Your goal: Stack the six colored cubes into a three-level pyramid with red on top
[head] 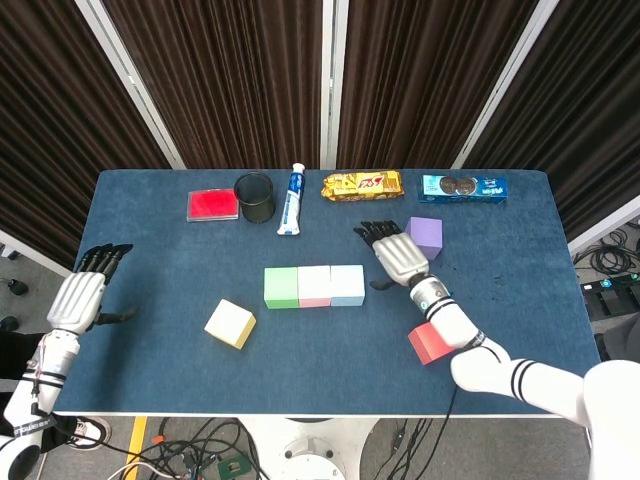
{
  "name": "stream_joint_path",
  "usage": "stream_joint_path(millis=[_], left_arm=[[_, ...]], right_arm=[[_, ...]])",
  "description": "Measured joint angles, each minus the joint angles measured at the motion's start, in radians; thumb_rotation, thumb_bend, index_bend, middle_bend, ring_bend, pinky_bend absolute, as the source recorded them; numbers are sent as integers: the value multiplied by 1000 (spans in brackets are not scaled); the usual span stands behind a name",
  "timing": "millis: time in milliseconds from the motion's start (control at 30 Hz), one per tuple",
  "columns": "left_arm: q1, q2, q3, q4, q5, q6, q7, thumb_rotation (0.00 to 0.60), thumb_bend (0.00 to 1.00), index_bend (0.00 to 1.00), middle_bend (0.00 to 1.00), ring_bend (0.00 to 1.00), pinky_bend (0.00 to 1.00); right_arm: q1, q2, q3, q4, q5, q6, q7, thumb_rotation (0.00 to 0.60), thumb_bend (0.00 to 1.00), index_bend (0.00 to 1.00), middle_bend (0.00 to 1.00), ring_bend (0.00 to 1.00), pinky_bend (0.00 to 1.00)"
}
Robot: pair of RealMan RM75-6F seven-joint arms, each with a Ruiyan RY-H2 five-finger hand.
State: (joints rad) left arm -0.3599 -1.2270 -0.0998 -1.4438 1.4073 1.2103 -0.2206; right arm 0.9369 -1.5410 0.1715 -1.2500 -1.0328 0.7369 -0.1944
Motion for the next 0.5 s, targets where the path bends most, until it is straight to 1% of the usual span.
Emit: stream_joint_path(millis=[200, 500], left_arm=[[3, 0, 3, 2, 2, 2, -3, 600, 177, 79, 75, 0, 47], [2, -3, 5, 4, 2, -1, -2, 600, 177, 79, 75, 0, 47]], right_arm=[[8, -30, 7, 35, -1, -15, 2, 600, 102, 0, 0, 0, 0], [2, -36, 14, 33, -21, -1, 11, 600, 101, 0, 0, 0, 0]])
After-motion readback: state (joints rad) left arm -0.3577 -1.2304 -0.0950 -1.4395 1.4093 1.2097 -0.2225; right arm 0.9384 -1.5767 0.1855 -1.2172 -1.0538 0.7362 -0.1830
